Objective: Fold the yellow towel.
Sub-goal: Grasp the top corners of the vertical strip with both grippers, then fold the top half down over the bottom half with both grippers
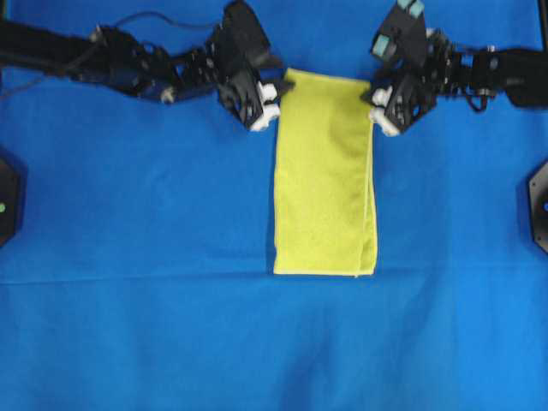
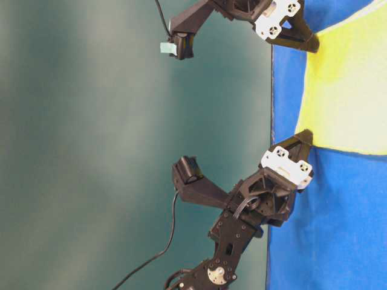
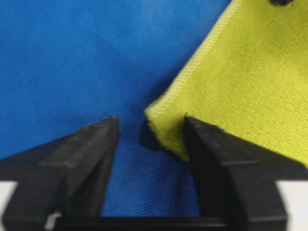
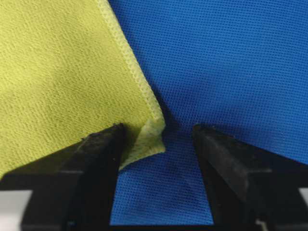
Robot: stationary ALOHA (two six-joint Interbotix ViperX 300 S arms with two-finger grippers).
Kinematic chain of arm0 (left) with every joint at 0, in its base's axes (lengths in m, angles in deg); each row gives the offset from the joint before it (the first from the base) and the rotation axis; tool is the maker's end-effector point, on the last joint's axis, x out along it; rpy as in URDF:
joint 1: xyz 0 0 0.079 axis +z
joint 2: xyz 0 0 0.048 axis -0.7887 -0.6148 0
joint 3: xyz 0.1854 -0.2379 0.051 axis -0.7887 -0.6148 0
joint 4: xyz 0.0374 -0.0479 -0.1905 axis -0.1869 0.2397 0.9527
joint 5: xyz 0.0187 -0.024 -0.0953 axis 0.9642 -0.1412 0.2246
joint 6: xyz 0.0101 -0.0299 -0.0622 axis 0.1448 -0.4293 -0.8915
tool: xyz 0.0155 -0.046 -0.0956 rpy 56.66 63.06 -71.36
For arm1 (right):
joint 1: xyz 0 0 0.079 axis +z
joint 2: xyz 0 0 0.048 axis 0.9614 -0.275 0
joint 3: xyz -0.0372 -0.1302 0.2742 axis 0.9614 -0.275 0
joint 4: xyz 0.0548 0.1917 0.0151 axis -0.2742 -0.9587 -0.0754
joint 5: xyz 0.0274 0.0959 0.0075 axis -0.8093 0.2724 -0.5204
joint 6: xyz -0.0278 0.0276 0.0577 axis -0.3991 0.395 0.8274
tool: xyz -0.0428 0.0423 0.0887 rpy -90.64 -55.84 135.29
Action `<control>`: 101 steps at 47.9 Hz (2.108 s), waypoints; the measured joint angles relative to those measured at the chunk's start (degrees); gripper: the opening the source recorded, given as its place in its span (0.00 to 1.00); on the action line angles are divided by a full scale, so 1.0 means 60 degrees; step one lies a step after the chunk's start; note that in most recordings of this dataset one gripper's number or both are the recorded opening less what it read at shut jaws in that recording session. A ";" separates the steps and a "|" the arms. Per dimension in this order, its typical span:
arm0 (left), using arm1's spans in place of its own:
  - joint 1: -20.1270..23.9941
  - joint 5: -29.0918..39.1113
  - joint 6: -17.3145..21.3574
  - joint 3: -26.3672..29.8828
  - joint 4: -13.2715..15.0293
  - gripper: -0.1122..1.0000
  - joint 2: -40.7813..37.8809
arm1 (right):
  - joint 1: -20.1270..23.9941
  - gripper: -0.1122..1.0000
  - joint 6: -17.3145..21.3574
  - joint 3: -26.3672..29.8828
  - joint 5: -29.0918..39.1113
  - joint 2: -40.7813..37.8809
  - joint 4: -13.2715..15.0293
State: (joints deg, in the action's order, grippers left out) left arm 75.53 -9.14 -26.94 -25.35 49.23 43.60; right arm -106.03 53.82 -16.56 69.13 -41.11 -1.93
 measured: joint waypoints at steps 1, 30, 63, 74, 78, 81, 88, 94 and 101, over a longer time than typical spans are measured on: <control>-0.0015 0.0000 0.0000 0.0015 0.0000 0.40 -0.0015 | -0.0015 0.53 0.0000 0.0000 0.0000 0.0000 0.0000; -0.0205 0.0146 0.0527 0.0103 -0.0015 0.12 -0.0015 | 0.0220 0.15 0.0088 0.0000 -0.0015 0.0015 -0.0073; -0.0249 0.1392 0.1084 0.0015 -0.0015 0.12 0.1523 | 0.0322 0.15 0.0088 -0.0015 0.0835 0.1538 -0.0088; -0.0791 0.1729 0.1084 -0.0205 -0.0015 0.12 0.1919 | 0.0981 0.15 0.0132 -0.0234 0.0967 0.2051 -0.0249; -0.1187 0.1890 0.1084 -0.0381 -0.0015 0.12 0.2109 | 0.1450 0.15 0.0132 -0.0396 0.1099 0.2314 -0.0469; -0.1494 0.2051 0.1069 -0.0527 -0.0029 0.12 0.2241 | 0.1831 0.15 0.0132 -0.0527 0.1187 0.2505 -0.0630; -0.2256 0.2432 0.1025 -0.0835 -0.0029 0.12 0.2388 | 0.2842 0.15 0.0132 -0.0820 0.1260 0.2812 -0.1099; -0.2915 0.2754 0.0952 -0.0938 -0.0015 0.12 0.2402 | 0.3662 0.15 0.0132 -0.0894 0.1274 0.2842 -0.1465; -0.3706 0.2856 0.0923 -0.0923 -0.0015 0.12 0.2388 | 0.4424 0.15 0.0132 -0.0923 0.1274 0.2827 -0.1787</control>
State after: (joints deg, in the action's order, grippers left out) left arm 53.30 8.00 -21.40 -30.88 49.14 57.92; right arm -79.49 54.61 -22.10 76.78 -24.15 -12.65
